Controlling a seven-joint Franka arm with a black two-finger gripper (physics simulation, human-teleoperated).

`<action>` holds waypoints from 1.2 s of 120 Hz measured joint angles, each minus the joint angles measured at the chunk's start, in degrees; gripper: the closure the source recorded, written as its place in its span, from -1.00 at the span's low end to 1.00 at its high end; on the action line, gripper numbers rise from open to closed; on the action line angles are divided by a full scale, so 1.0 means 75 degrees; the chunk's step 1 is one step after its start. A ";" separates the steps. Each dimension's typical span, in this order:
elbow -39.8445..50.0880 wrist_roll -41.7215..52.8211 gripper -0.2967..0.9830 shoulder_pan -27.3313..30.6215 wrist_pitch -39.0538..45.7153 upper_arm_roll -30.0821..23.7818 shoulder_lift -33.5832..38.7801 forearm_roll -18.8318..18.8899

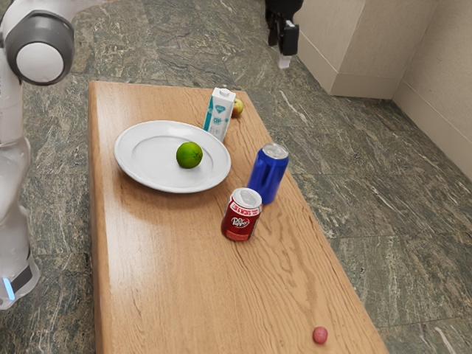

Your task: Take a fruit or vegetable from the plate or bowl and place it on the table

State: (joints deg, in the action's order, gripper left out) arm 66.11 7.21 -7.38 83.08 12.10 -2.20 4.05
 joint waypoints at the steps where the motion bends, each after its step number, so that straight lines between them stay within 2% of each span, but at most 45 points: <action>1: -0.0005 -0.0016 -0.54 -0.0029 -0.0033 -0.0004 -0.0027 -0.0018; 28: 0.0228 -0.0486 -0.53 -0.1683 -0.0575 -0.0089 -0.0181 0.0072; 47: 0.0840 -0.0818 -0.54 -0.1670 -0.0892 -0.0098 -0.0190 0.0114; 55: 0.1407 -0.0954 -0.54 -0.1748 -0.1062 -0.0086 0.0007 0.0253; 65: 0.3242 -0.1019 -0.53 -0.2035 -0.0841 -0.0041 0.1083 0.0487; 83: 0.5040 -0.0972 -0.54 -0.1122 -0.0345 0.0026 0.2422 0.0673; 99: 0.6294 -0.0838 -0.54 -0.0708 0.0328 0.0261 0.3071 0.0716; 144: 0.7544 -0.0078 -0.54 -0.0336 0.2208 0.1008 0.3191 0.0779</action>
State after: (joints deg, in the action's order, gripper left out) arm 122.68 6.63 -9.90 99.64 19.66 21.73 9.90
